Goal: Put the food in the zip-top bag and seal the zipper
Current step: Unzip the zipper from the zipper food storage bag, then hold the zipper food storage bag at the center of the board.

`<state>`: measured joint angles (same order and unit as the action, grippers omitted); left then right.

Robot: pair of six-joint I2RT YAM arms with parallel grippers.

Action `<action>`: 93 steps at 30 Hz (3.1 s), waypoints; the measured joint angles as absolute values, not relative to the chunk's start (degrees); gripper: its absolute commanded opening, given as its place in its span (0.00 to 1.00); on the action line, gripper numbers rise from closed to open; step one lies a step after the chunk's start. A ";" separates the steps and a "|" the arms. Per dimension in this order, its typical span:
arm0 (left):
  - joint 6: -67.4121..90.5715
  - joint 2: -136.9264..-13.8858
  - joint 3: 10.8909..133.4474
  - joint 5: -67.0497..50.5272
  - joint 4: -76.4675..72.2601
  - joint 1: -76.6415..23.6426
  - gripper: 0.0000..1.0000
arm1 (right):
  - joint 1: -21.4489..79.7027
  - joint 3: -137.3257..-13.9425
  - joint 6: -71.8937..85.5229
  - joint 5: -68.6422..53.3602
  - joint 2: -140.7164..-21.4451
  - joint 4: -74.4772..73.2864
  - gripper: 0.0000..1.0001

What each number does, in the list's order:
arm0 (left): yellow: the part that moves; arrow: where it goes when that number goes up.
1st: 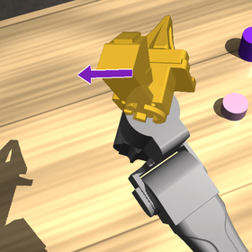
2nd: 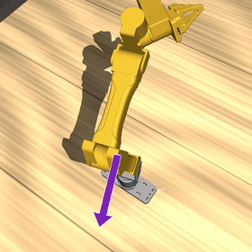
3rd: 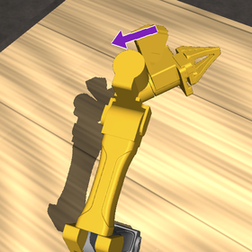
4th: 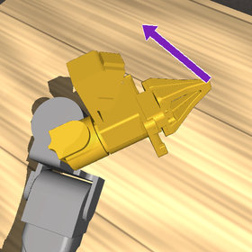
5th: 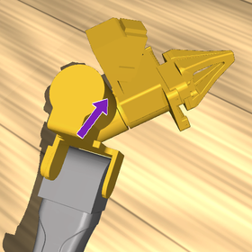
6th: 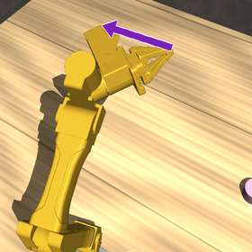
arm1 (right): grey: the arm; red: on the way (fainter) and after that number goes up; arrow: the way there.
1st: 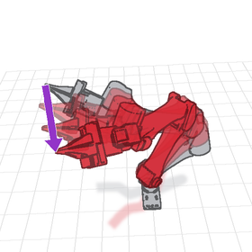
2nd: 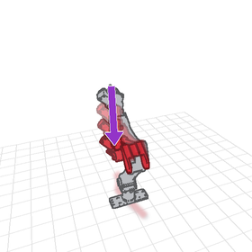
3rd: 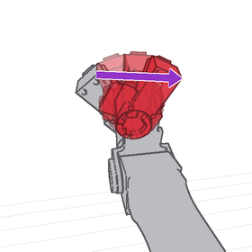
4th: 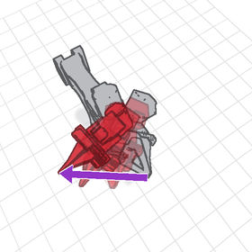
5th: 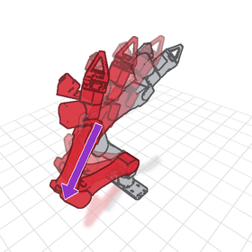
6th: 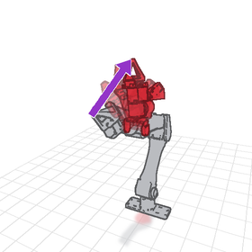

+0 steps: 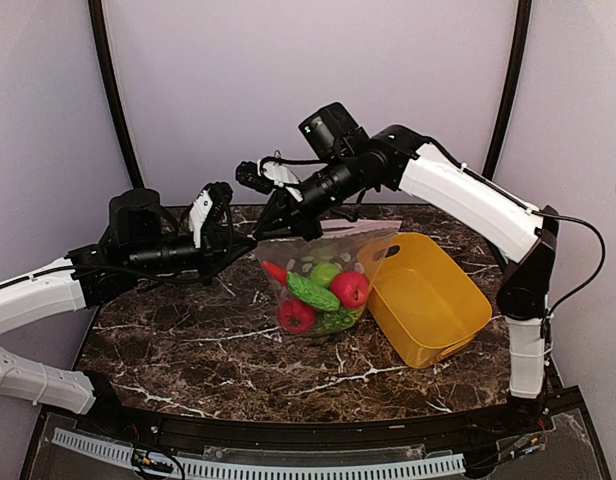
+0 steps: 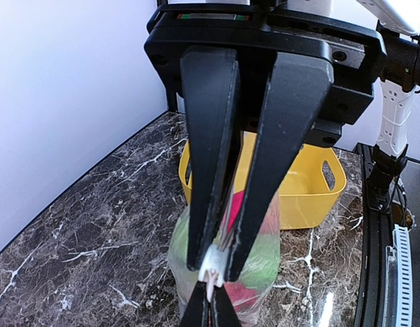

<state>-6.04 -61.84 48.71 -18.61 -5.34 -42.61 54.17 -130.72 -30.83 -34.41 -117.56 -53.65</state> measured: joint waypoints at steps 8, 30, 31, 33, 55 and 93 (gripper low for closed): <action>-6.37 -60.69 48.05 -16.36 -3.92 -42.89 0.01 | 53.34 -126.10 -31.22 -34.94 -115.31 -52.21 0.00; -6.94 -56.55 45.58 -11.05 -3.07 -41.39 0.01 | 36.64 -100.84 -34.89 -34.89 -93.69 -54.13 0.00; -6.94 -56.55 45.58 -10.98 -3.07 -41.34 0.01 | 35.90 -100.36 -35.03 -34.87 -93.06 -54.30 0.00; -6.94 -56.55 45.58 -10.81 -3.07 -41.23 0.01 | 34.63 -99.44 -35.20 -34.85 -92.03 -54.48 0.00; -6.83 -57.78 45.58 -10.24 -3.33 -40.38 0.01 | 31.22 -97.30 -35.24 -35.62 -89.43 -57.06 0.00; -4.67 -56.55 44.95 -7.73 -2.48 -39.94 0.01 | 29.21 -95.64 -33.10 -42.81 -90.63 -58.30 0.47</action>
<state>-4.67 -56.55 44.95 -7.73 -2.48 -39.94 29.21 -95.64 -33.10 -42.81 -90.63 -58.30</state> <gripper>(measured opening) 0.011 0.450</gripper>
